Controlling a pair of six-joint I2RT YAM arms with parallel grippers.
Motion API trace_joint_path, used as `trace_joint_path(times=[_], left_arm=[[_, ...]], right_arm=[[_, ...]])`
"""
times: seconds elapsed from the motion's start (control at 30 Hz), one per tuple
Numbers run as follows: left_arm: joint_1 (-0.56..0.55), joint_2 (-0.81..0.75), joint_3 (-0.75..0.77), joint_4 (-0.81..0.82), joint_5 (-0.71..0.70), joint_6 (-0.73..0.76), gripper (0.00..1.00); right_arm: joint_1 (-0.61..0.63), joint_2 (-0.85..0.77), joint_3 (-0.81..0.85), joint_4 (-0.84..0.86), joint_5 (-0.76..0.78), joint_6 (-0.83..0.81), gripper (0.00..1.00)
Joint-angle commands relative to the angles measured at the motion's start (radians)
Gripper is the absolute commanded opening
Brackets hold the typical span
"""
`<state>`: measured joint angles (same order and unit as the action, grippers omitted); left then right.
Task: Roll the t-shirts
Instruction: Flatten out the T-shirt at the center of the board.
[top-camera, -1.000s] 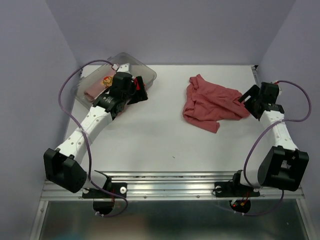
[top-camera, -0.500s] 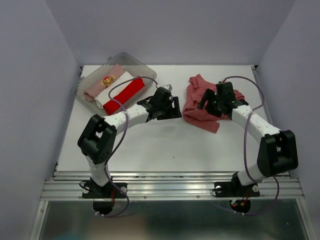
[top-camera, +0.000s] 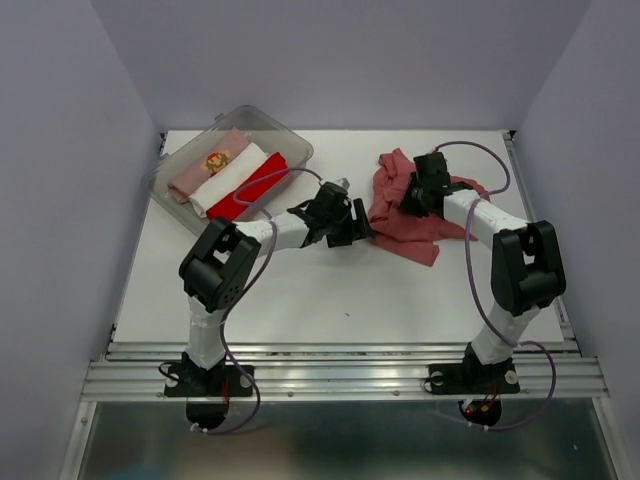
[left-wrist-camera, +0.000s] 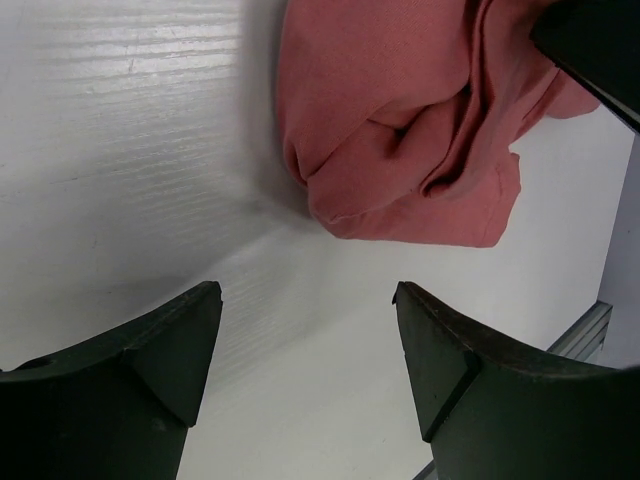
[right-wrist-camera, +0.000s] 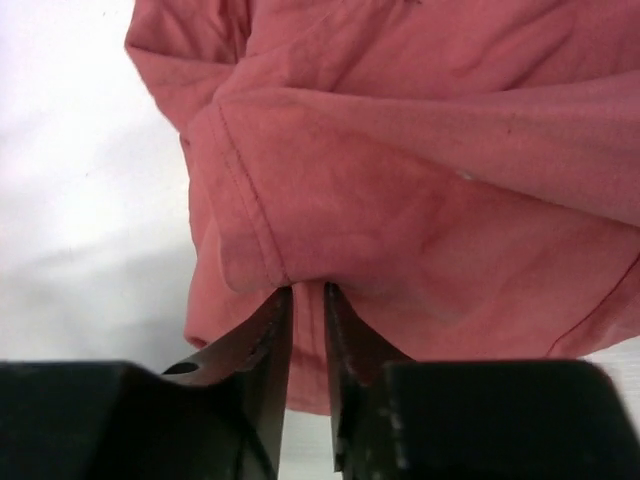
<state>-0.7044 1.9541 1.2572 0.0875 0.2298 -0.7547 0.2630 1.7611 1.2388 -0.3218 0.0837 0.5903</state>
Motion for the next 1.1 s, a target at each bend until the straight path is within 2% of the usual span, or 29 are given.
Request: trace_joint_path(times=[0.0, 0.07, 0.13, 0.17, 0.3, 0.4, 0.53, 0.6, 0.67, 0.7, 0.77, 0.8, 0.83, 1.07], left_arm=[[0.003, 0.005, 0.045, 0.054, 0.031, -0.012, 0.81], [0.002, 0.009, 0.048, 0.058, 0.042, -0.006, 0.82], [0.003, 0.015, 0.047, 0.061, 0.042, -0.008, 0.82], [0.003, 0.017, 0.047, 0.063, 0.039, -0.006, 0.82], [0.002, 0.052, 0.077, 0.069, 0.051, -0.012, 0.8], [0.0, 0.078, 0.1, 0.069, 0.06, -0.015, 0.79], [0.003, 0.106, 0.116, 0.07, 0.063, -0.023, 0.75], [0.003, 0.111, 0.12, 0.07, 0.06, -0.025, 0.68], [0.002, 0.118, 0.131, 0.072, 0.062, -0.025, 0.6], [0.003, 0.121, 0.136, 0.072, 0.063, -0.021, 0.44], [0.003, 0.123, 0.143, 0.072, 0.063, -0.018, 0.31], [0.002, 0.121, 0.148, 0.067, 0.06, -0.012, 0.09], [0.005, 0.12, 0.151, 0.064, 0.06, -0.009, 0.02], [0.062, 0.046, 0.172, 0.017, 0.069, 0.058, 0.0]], right_arm=[[0.001, 0.012, 0.031, 0.056, 0.074, 0.025, 0.13], [0.001, 0.006, 0.024, 0.059, 0.08, 0.026, 0.08], [0.001, -0.003, 0.016, 0.058, 0.088, 0.026, 0.12], [0.001, -0.011, 0.011, 0.064, 0.091, 0.023, 0.18], [0.001, -0.034, 0.017, 0.087, 0.061, -0.01, 0.55], [0.001, 0.001, 0.068, 0.046, 0.039, -0.036, 0.64], [0.001, 0.06, 0.131, 0.004, 0.044, -0.063, 0.66], [0.001, 0.09, 0.152, -0.002, 0.05, -0.07, 0.64], [0.001, 0.112, 0.162, -0.006, 0.062, -0.073, 0.57], [0.001, 0.115, 0.166, -0.008, 0.071, -0.075, 0.42], [0.001, 0.112, 0.169, -0.008, 0.079, -0.07, 0.24], [0.001, 0.1, 0.169, -0.007, 0.082, -0.066, 0.08], [0.001, 0.092, 0.172, -0.006, 0.082, -0.063, 0.01], [0.001, -0.052, 0.2, -0.008, 0.149, -0.037, 0.01]])
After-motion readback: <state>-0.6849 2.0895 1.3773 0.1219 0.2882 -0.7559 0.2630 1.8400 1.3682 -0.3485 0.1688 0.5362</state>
